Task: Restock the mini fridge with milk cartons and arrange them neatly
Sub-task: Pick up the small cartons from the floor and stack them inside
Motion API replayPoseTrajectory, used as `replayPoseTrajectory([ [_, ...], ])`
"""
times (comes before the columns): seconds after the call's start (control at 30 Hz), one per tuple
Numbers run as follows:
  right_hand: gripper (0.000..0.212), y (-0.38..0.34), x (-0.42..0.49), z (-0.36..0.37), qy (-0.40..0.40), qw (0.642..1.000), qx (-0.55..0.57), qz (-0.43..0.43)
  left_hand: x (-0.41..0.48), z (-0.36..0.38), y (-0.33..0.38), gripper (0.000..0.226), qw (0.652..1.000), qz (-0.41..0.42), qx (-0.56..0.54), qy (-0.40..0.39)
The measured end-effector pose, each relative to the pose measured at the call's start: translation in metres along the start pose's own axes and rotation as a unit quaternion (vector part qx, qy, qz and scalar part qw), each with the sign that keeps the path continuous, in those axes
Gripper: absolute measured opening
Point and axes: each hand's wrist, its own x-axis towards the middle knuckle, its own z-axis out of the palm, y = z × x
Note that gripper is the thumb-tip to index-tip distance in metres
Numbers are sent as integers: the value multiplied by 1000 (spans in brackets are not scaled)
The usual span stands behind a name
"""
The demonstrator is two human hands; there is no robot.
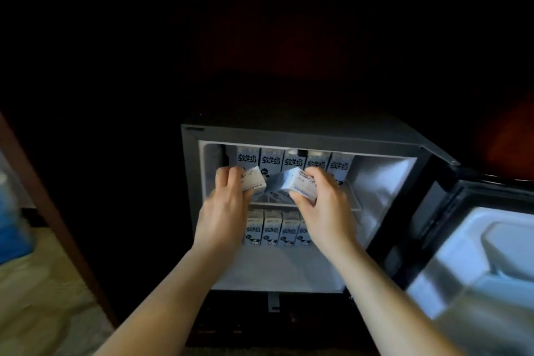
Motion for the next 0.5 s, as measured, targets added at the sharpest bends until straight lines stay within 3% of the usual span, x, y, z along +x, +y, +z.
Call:
replayPoseTrajectory([
  [0.17,42,11,5,21,-25,999,1,-31,19,7,-7,35,1000,16,-14,-4],
  [0.5,46,10,19,35,12,998,-15,-53,31,15,-10,36,999,9,-46,-4],
])
